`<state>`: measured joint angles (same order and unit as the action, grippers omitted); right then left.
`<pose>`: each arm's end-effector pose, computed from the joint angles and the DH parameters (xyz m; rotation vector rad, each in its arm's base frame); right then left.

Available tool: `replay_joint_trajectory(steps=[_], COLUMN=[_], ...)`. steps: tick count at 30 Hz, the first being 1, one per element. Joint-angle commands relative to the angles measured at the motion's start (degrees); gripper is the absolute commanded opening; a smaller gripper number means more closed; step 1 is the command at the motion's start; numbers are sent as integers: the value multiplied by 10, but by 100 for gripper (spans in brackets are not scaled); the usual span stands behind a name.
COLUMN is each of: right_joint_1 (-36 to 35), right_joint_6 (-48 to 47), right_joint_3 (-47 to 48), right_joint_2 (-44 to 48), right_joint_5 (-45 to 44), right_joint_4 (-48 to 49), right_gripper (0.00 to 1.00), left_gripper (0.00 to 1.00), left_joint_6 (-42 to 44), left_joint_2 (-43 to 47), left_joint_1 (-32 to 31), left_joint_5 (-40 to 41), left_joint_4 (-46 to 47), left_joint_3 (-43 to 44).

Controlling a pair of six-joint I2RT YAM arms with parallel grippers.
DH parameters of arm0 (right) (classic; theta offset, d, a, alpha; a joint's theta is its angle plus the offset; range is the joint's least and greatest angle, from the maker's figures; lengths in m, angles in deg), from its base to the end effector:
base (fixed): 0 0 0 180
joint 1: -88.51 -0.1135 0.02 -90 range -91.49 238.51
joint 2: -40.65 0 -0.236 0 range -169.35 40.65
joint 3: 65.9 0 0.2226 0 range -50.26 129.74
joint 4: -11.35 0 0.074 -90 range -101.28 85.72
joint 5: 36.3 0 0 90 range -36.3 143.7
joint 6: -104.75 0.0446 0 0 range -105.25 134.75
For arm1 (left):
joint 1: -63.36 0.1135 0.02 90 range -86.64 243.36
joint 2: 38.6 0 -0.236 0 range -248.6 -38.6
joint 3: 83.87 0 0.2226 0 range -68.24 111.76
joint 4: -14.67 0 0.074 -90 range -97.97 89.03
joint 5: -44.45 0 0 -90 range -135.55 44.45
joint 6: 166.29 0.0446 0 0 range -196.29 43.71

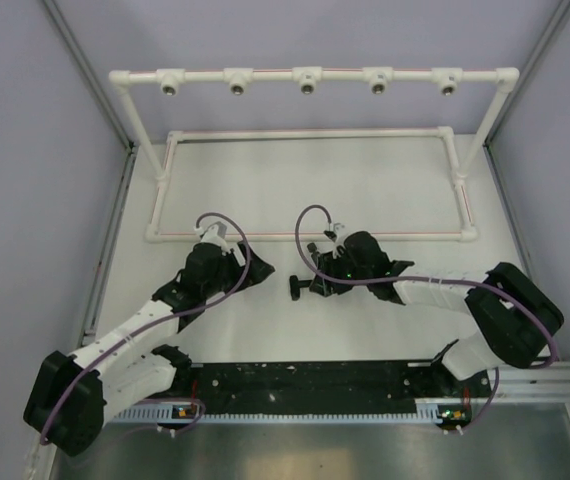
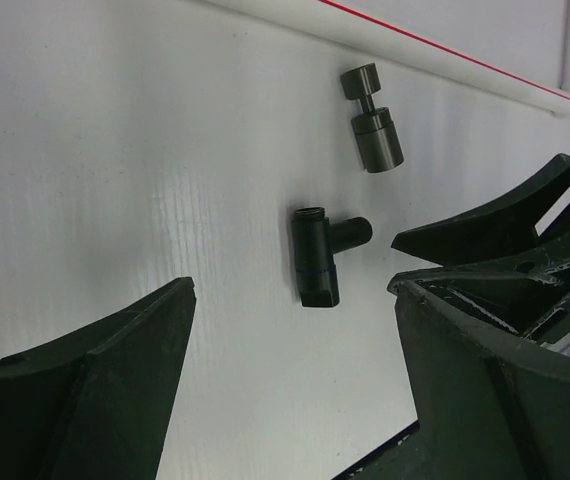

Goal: Install the water faucets
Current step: Pick up the water faucet from the center of the board.

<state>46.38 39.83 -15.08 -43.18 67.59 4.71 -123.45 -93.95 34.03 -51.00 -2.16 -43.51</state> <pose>0.1943 0.1901 0.1520 -0.4907 2.3485 0.8661 0.1736 -0.1024 0.1876 -0.2904 2.2368 -0.8609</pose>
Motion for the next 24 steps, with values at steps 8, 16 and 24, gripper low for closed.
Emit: replay_joint_trajectory(steps=[8, 16, 24], right_joint_1=[-5, -6, -5], right_joint_6=[40, 19, -17], right_joint_3=[31, 59, 129], right_joint_2=[-19, -31, -82], right_joint_5=[-8, -17, -37], right_joint_4=[25, 27, -13], right_gripper=[38, 26, 17], left_gripper=[77, 58, 29], left_joint_6=[-14, -19, -33], left_joint_2=[-25, -8, 5], left_joint_1=[-14, -51, -114], left_joint_5=[-29, -21, 18], left_joint_4=[63, 65, 73], left_joint_3=[-5, -20, -52])
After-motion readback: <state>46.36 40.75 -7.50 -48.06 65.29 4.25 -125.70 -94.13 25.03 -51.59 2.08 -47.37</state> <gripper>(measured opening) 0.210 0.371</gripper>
